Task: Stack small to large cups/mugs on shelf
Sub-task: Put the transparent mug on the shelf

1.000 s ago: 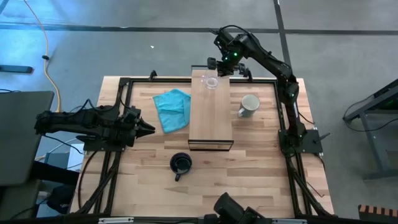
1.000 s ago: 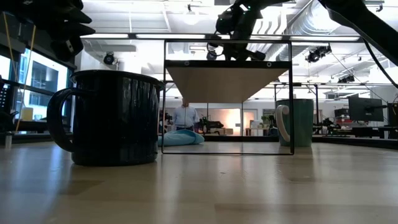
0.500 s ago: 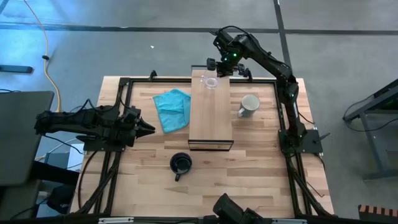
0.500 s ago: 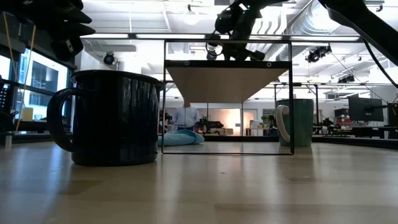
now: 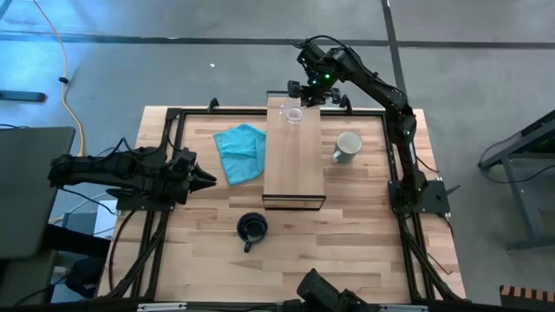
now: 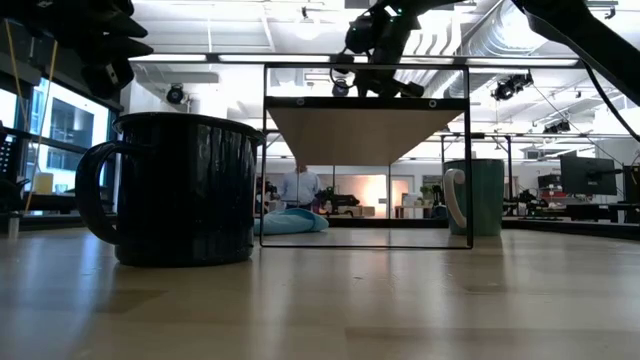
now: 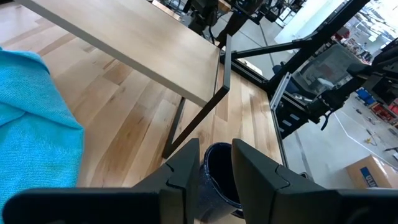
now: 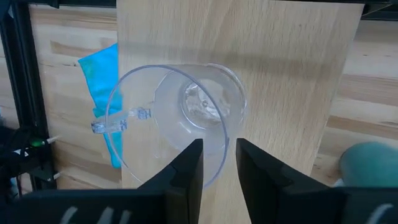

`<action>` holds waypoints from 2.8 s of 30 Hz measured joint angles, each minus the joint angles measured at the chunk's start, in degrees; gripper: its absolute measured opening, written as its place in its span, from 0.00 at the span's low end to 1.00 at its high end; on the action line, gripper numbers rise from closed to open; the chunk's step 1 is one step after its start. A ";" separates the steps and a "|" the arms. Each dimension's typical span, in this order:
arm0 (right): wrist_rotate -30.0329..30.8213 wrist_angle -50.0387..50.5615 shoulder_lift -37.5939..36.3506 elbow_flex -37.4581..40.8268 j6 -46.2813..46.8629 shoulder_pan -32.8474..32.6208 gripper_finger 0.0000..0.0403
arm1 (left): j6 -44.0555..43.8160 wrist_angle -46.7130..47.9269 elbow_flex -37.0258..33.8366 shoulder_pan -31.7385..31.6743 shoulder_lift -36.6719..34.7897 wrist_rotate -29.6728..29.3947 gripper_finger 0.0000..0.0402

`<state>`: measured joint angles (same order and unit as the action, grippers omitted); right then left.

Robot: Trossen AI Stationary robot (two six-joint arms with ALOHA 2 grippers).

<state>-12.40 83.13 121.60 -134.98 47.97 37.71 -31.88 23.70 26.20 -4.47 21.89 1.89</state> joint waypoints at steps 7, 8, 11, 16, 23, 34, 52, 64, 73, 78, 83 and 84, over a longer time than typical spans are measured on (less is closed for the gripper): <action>0.02 0.02 0.00 0.00 0.00 0.00 0.22 | 0.00 0.00 0.00 0.00 -0.02 0.00 0.21; 0.02 0.02 0.00 0.00 0.00 0.00 0.22 | 0.00 0.00 0.00 0.00 0.00 0.00 0.21; 0.02 0.02 0.00 0.00 0.00 0.00 0.22 | 0.02 0.00 0.00 0.00 -0.02 0.00 0.21; 0.04 0.04 0.00 0.00 0.00 0.00 0.22 | 0.02 0.00 0.00 0.00 0.00 0.00 0.21; -0.07 0.11 0.00 0.00 -0.04 0.00 0.22 | 0.02 0.00 0.00 0.00 -0.01 0.00 0.21; -0.13 0.30 0.00 0.00 0.66 -0.67 0.22 | 0.11 0.00 0.00 0.00 0.00 0.00 0.21; -1.14 -0.56 0.00 1.95 2.08 -1.34 0.22 | 0.11 0.00 0.00 0.00 0.00 0.06 0.21; -0.04 -2.08 0.02 1.95 3.49 -1.33 0.03 | 0.11 0.02 0.00 0.00 0.00 0.06 0.21; 0.64 -1.89 0.02 1.95 4.97 -1.33 0.01 | 0.11 0.05 0.00 0.00 0.00 0.04 0.21; 2.71 -0.53 0.02 1.95 5.68 -1.33 0.00 | 0.09 0.12 0.00 0.00 0.00 0.12 0.21; 2.73 -0.30 0.02 1.95 6.04 -0.88 0.00 | 0.10 0.59 0.00 0.00 0.00 0.20 0.21; 2.76 -0.30 0.02 1.95 6.05 -0.76 0.00 | 0.09 0.59 0.00 0.00 -0.02 0.20 0.21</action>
<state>-9.64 82.83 121.62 -133.03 54.02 36.96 -31.79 24.29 26.20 -4.47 21.87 2.09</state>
